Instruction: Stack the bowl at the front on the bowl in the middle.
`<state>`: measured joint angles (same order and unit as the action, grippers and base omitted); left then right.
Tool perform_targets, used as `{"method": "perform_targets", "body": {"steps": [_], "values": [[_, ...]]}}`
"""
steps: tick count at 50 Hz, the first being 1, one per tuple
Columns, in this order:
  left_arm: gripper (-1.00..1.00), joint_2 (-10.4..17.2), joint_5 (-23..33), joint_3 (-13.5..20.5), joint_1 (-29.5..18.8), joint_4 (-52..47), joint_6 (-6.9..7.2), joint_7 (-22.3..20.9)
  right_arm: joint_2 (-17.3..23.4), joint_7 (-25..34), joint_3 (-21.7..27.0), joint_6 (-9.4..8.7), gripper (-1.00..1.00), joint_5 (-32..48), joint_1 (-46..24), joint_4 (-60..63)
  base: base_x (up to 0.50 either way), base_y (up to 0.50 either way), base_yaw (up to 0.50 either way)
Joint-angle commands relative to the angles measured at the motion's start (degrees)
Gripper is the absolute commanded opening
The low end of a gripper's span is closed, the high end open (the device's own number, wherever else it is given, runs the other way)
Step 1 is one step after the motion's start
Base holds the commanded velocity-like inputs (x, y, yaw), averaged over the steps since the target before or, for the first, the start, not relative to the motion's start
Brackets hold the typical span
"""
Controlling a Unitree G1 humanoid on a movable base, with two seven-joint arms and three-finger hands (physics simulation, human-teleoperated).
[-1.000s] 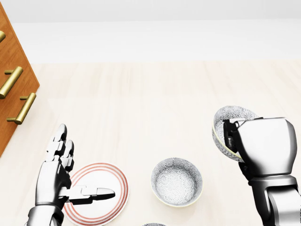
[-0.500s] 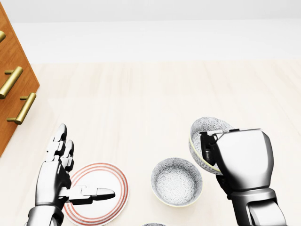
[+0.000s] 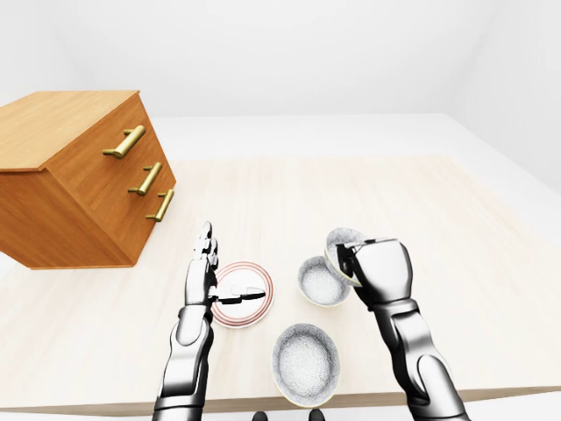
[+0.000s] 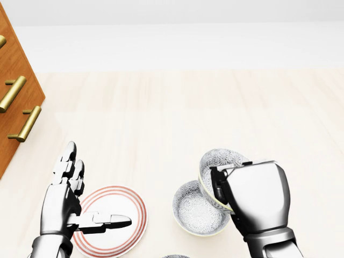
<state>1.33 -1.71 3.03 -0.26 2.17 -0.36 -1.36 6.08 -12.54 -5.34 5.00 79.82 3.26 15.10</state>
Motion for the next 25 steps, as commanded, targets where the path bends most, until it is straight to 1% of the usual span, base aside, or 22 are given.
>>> {"method": "perform_targets", "body": {"steps": [1,7,9,13,17,19,20,22,24,25], "values": [[1.0,0.0,0.0,0.0,-0.1,0.4,-0.15,0.0,-0.3,-1.7,-1.7,0.0,-1.0,-2.4,0.2,-0.8,0.0,0.0,0.0],[1.0,0.0,0.0,0.0,-0.2,0.5,-0.23,0.0,-0.3,-2.0,-1.9,0.0,-1.0,-2.2,-0.2,-1.6,0.0,0.0,0.0],[1.0,0.0,0.0,0.0,-0.2,0.4,-0.06,0.1,-0.3,-2.2,-2.3,0.0,-1.0,-1.5,-0.5,-2.0,0.0,0.0,0.0],[1.0,0.1,-0.1,0.1,-0.4,0.7,-0.23,0.1,-0.2,-2.9,-2.8,0.0,-1.0,-0.2,-1.2,-2.7,0.0,0.0,0.0],[1.0,0.0,-0.1,0.1,-0.2,0.2,0.18,0.1,0.0,-3.5,-2.8,0.0,-1.0,0.6,-1.4,-3.1,0.0,0.0,0.0],[1.0,0.0,-0.1,0.1,-0.2,0.4,0.01,0.1,0.1,-4.3,-2.9,0.0,-1.0,1.3,-1.4,-3.4,0.0,0.0,0.0],[1.0,0.0,-0.1,0.0,-0.1,0.0,0.26,0.1,0.2,-4.7,-3.1,0.0,-1.0,1.7,-1.3,-3.4,0.0,0.0,0.0],[1.0,0.0,-0.1,0.1,-0.2,0.3,0.03,0.1,0.2,-5.0,-3.2,0.0,-1.0,2.0,-1.3,-3.4,0.0,0.0,0.0],[1.0,0.0,-0.1,0.1,-0.2,0.1,0.23,0.2,0.4,-5.7,-3.2,0.0,-1.0,3.1,-1.6,-3.4,0.0,0.0,0.0],[1.0,0.0,-0.1,0.1,-0.3,0.5,-0.03,0.2,0.6,-5.9,-3.2,0.0,-1.0,3.6,-1.8,-3.3,0.0,0.0,0.0]]}}
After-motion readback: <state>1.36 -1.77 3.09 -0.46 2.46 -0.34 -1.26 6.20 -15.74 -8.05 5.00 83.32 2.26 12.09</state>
